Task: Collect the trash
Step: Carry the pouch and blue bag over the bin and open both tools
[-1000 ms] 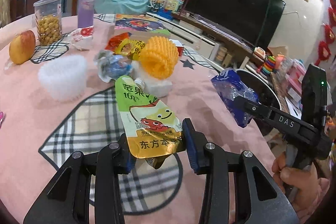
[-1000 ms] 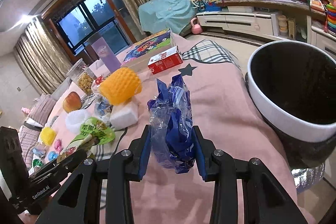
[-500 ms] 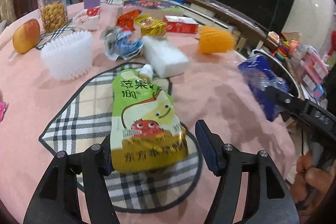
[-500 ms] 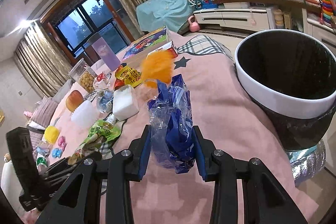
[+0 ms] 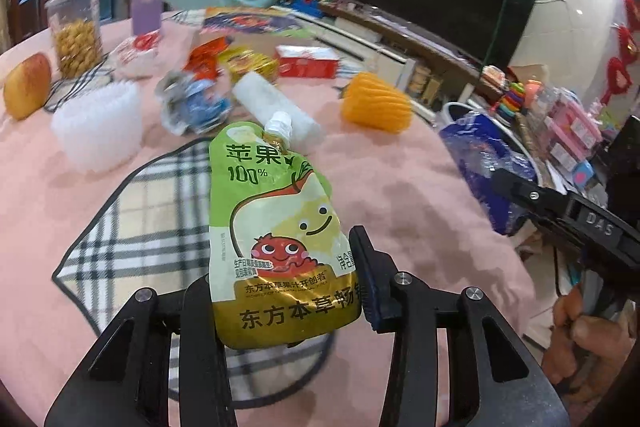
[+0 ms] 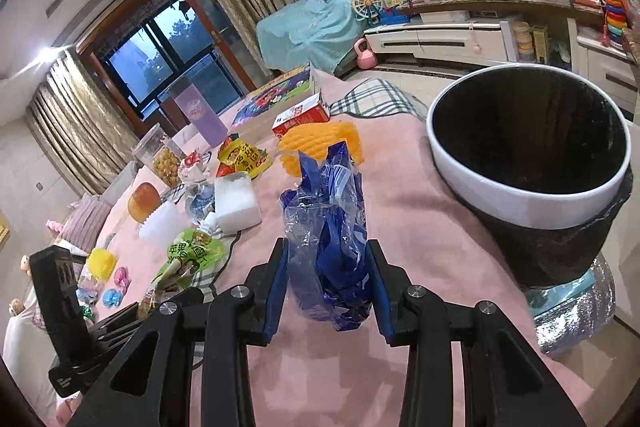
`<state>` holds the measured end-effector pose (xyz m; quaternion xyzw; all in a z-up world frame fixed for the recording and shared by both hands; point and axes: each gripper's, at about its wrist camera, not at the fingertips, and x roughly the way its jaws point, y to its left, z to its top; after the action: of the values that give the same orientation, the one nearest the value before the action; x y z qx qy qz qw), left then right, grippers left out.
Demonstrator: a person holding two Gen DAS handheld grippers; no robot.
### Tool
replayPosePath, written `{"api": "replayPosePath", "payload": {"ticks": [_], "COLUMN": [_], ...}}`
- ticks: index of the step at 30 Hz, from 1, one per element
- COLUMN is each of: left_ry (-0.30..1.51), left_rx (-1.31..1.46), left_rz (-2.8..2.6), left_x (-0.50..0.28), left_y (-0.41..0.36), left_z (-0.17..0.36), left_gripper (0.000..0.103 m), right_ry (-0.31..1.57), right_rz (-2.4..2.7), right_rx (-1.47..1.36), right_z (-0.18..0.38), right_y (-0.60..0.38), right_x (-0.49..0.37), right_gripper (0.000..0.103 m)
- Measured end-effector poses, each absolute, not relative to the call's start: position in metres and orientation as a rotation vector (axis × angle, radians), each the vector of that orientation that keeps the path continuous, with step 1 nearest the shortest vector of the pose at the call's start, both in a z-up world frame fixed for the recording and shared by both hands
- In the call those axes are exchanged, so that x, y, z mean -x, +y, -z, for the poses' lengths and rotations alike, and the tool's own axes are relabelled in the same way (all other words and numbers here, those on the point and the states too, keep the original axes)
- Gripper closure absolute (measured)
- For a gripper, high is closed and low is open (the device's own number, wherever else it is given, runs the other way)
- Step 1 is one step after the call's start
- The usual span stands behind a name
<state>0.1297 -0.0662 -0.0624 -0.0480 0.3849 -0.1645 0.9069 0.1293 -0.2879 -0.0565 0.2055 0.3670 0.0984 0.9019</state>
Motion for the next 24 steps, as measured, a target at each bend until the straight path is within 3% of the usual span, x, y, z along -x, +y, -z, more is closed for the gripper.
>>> {"api": "replayPosePath", "payload": {"ticks": [24], "left_ry": [0.779], "left_rx": [-0.024], "left_rz": [0.603], "left_x": [-0.152], "left_y": [-0.194], "left_z": [0.039], "left_gripper": [0.064], "right_ry": [0.714], "right_rz": [-0.042], "right_rx": [-0.477], "right_z": [0.045], "right_y": [-0.378], "right_x": [-0.120], "right_gripper": [0.065]}}
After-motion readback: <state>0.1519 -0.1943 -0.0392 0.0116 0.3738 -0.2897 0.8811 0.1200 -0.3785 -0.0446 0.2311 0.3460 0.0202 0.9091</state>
